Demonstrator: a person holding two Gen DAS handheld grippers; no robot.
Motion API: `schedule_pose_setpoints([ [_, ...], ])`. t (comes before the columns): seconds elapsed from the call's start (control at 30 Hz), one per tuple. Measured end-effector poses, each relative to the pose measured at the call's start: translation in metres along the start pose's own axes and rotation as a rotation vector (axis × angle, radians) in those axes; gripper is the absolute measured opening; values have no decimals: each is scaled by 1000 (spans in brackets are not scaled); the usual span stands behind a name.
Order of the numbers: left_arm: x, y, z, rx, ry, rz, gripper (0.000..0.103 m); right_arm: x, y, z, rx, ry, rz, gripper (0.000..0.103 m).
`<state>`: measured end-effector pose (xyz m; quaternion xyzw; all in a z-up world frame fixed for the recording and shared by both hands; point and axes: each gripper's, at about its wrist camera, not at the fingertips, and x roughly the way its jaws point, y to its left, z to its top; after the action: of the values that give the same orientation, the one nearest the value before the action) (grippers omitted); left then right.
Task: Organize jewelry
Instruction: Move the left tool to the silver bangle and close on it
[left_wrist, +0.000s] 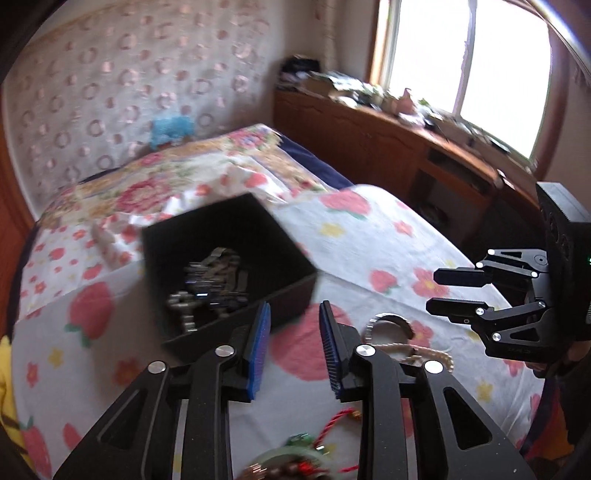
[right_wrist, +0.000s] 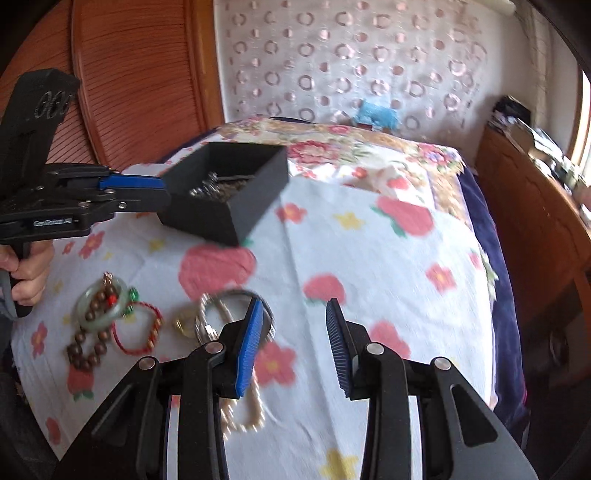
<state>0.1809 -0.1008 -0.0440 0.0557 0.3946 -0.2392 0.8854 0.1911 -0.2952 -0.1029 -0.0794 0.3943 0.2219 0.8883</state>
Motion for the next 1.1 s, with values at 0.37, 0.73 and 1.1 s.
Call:
schedule_pose_setpoints([
  [0.37,46,-44,6,123,159,-93,13,-3,-14,-25,48,-2,11,38],
  [0.73,66,-64,4,223,242,-66,8,-6,-1,-31,36,-3,50,38],
  [1.1,53,-54,-2,183,187,-41,2,6,29,-33,-24,41,113,38],
])
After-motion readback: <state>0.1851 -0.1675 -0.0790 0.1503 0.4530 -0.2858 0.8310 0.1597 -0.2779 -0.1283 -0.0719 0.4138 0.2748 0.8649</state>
